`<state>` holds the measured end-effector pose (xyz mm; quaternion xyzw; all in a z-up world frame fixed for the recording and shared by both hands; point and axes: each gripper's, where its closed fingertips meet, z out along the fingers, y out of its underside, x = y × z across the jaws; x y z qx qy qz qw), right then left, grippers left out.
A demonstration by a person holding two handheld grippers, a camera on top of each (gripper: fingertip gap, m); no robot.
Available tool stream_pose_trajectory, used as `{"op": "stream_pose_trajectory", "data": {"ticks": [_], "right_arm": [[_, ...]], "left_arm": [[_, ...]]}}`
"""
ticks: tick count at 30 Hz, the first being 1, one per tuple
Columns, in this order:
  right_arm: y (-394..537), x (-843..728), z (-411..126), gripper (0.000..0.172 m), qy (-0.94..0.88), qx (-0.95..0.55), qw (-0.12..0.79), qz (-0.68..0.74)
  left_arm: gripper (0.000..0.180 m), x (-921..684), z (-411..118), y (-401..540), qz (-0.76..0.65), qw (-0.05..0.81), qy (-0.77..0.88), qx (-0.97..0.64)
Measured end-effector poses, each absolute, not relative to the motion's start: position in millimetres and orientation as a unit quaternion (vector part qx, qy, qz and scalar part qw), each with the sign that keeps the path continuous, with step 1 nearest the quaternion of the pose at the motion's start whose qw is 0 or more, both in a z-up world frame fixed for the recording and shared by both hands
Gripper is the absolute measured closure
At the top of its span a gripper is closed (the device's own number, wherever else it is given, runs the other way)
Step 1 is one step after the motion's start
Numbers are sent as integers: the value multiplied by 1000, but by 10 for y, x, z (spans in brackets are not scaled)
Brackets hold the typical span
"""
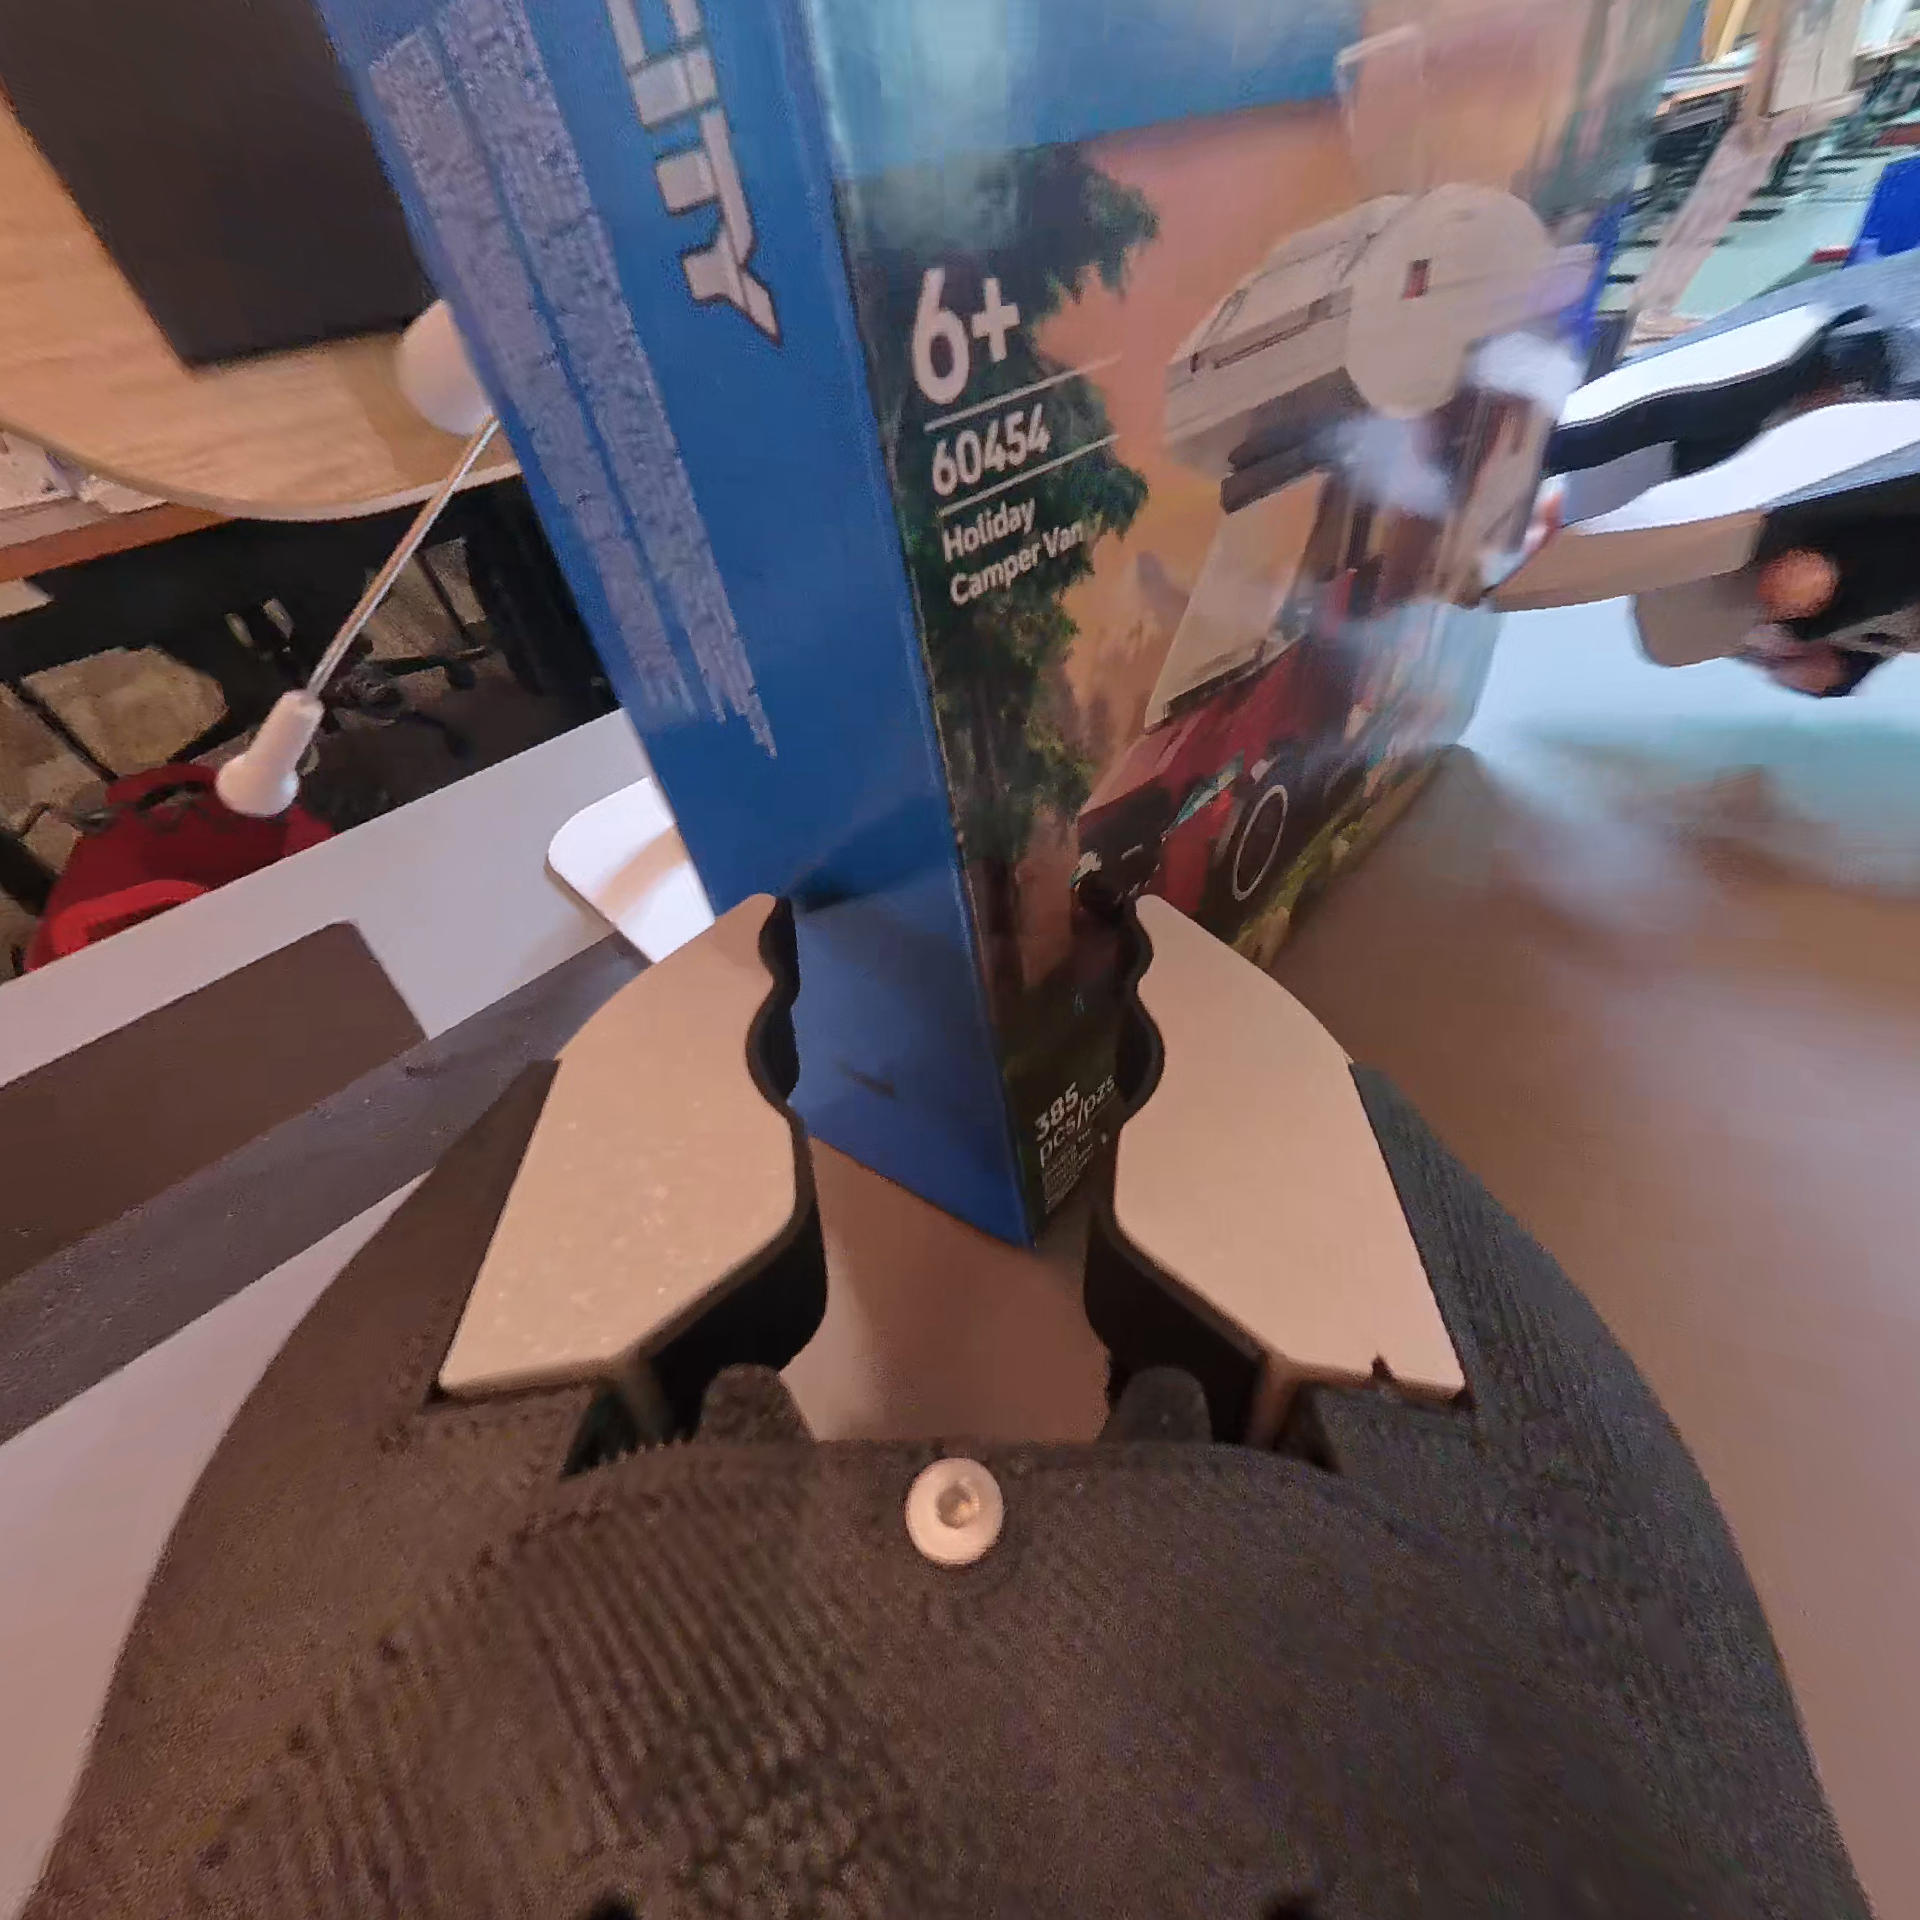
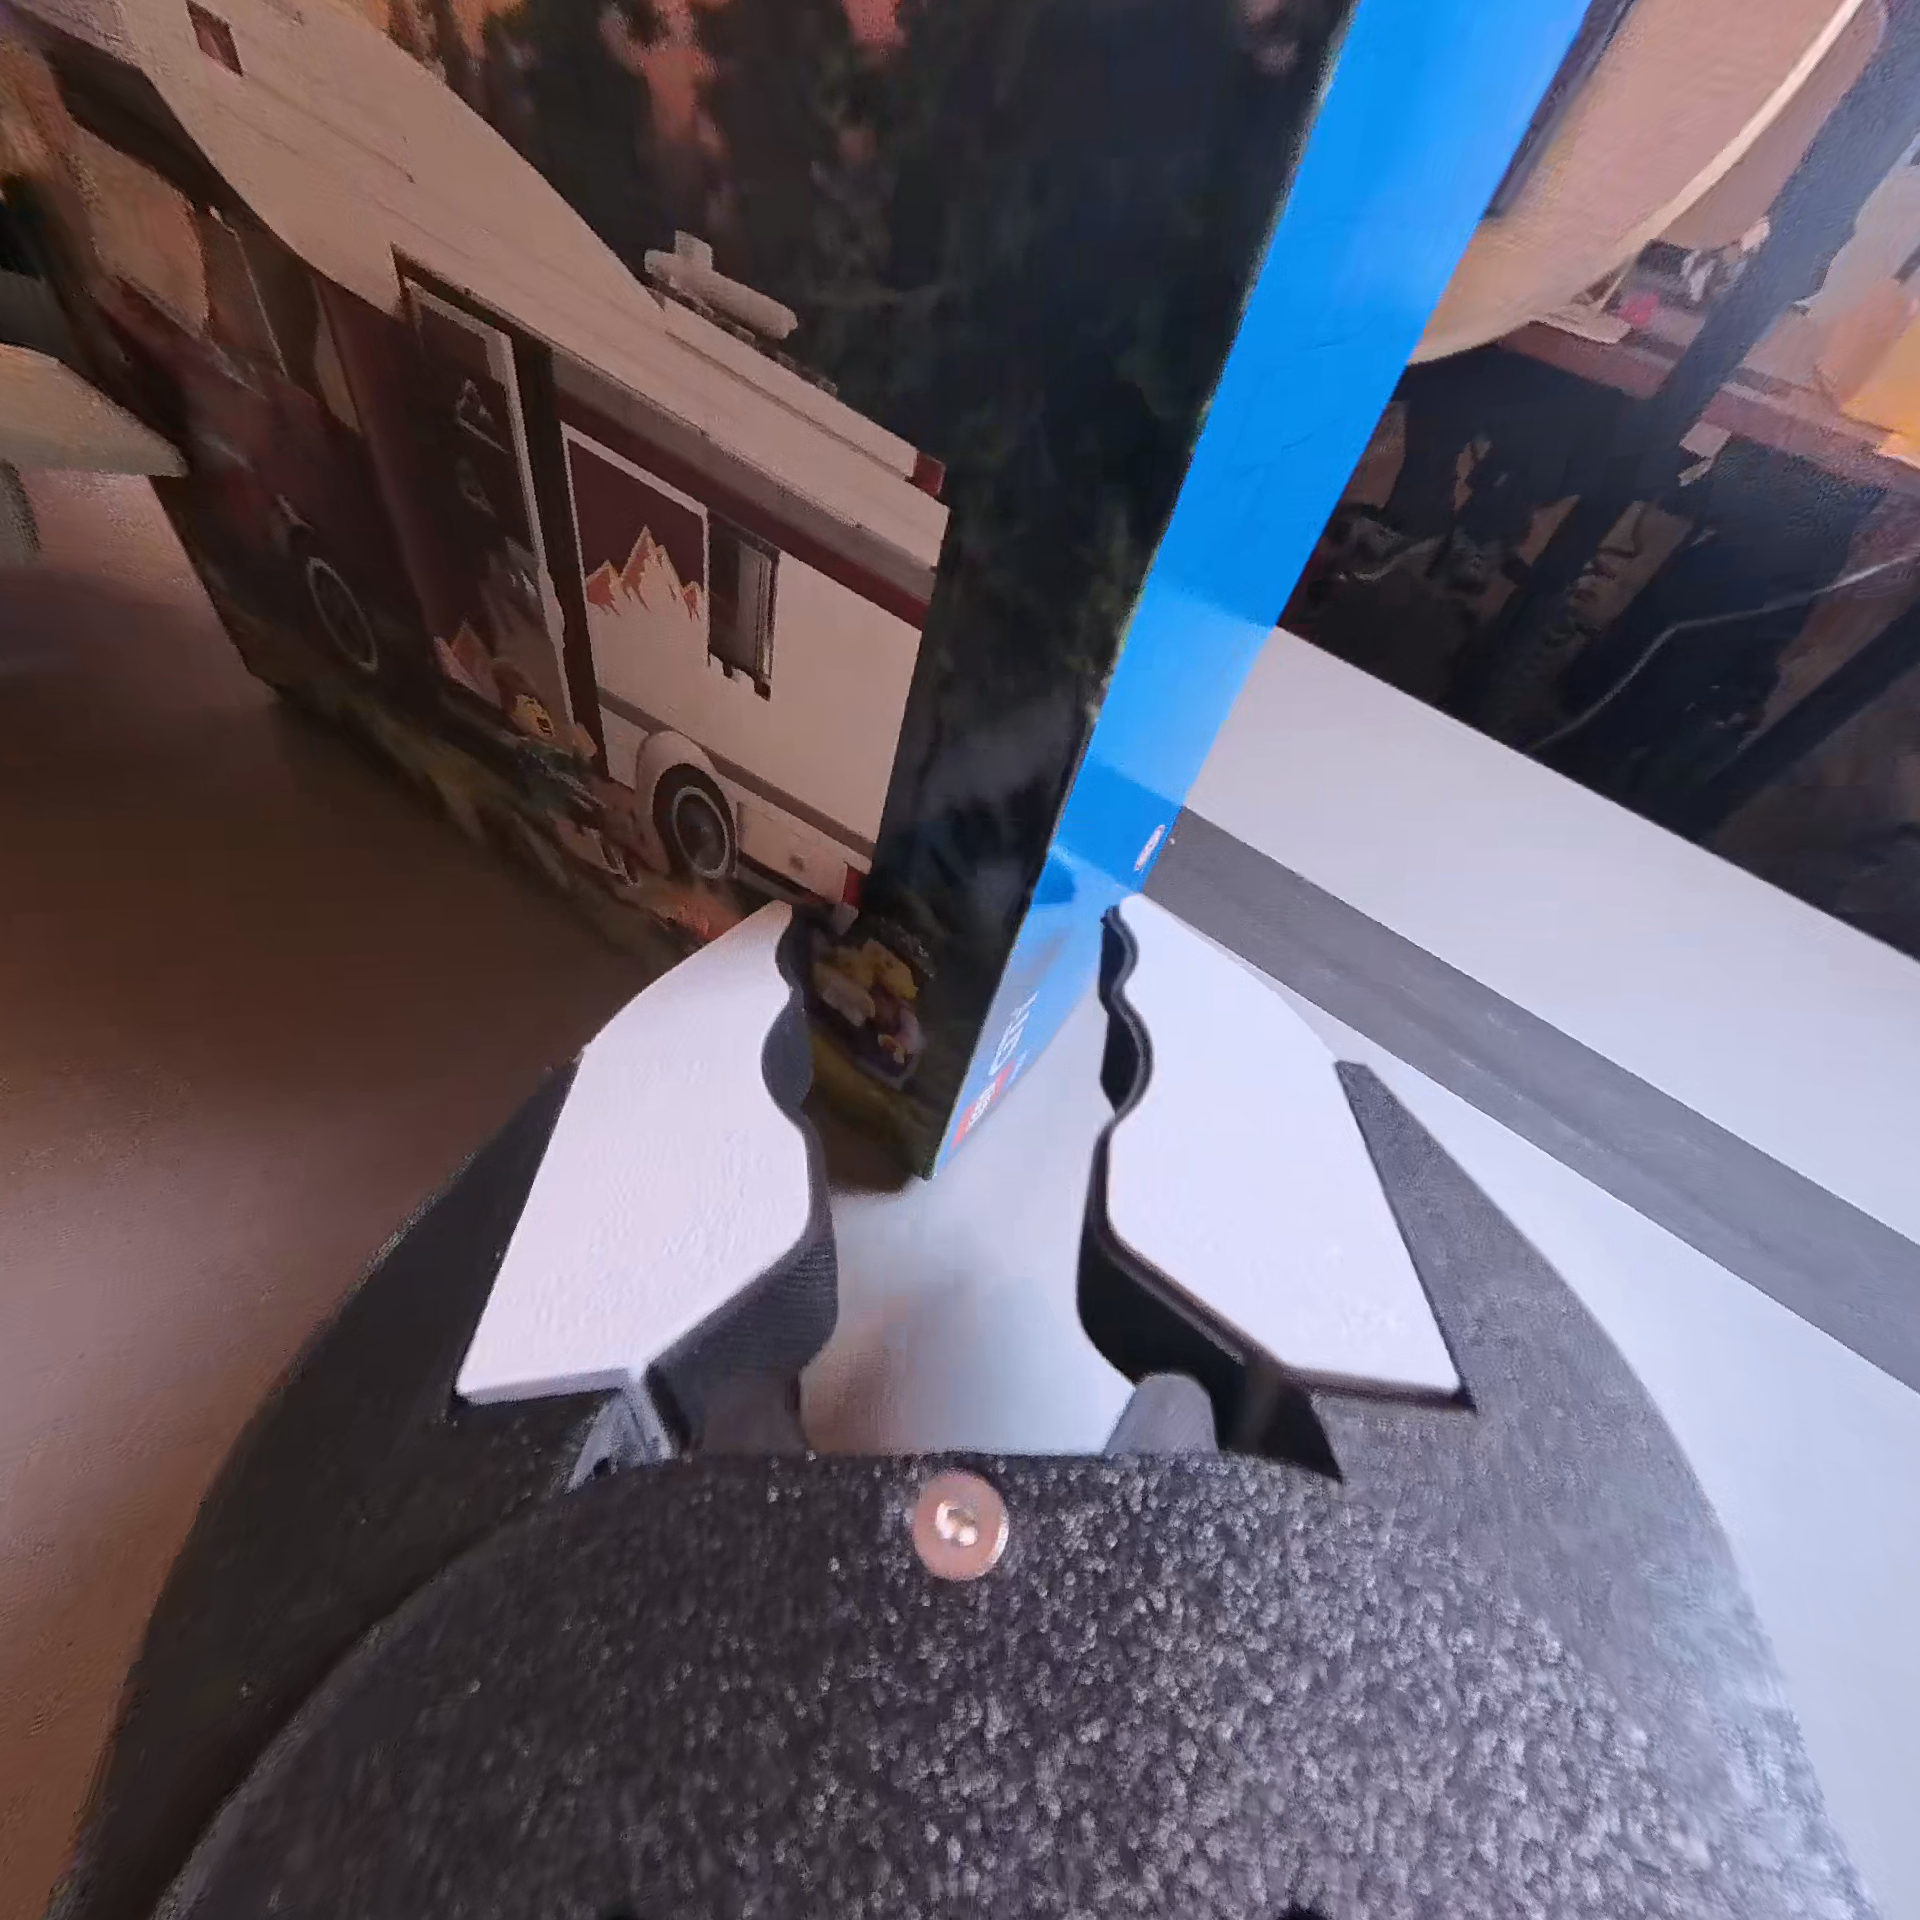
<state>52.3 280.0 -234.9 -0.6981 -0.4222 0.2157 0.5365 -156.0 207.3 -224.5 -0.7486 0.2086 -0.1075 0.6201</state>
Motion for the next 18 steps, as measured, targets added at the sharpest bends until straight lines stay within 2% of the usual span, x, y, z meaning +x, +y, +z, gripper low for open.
{"op": "stream_pose_trajectory", "data": {"ticks": [2, 4, 8, 12, 18], "right_arm": [[2705, 624, -2132, 115, -393, -698, 562, 207], [2468, 715, -1791, 119, -363, -686, 593, 214], [1803, 719, -1266, 127, -338, -654, 632, 243], [1356, 670, -1211, 126, -324, -668, 629, 232], [891, 738, -1445, 134, -273, -691, 637, 206]], "left_arm": [[120, -1664, -2194, 2021, -92, 630, 170, -753], [124, -1680, -2028, 1797, -107, 653, 138, -737], [148, -1570, -1833, 1299, -94, 666, 95, -734], [165, -1277, -1661, 874, -52, 675, 87, -731], [177, -791, -1688, 403, -28, 695, 64, -715]]}}
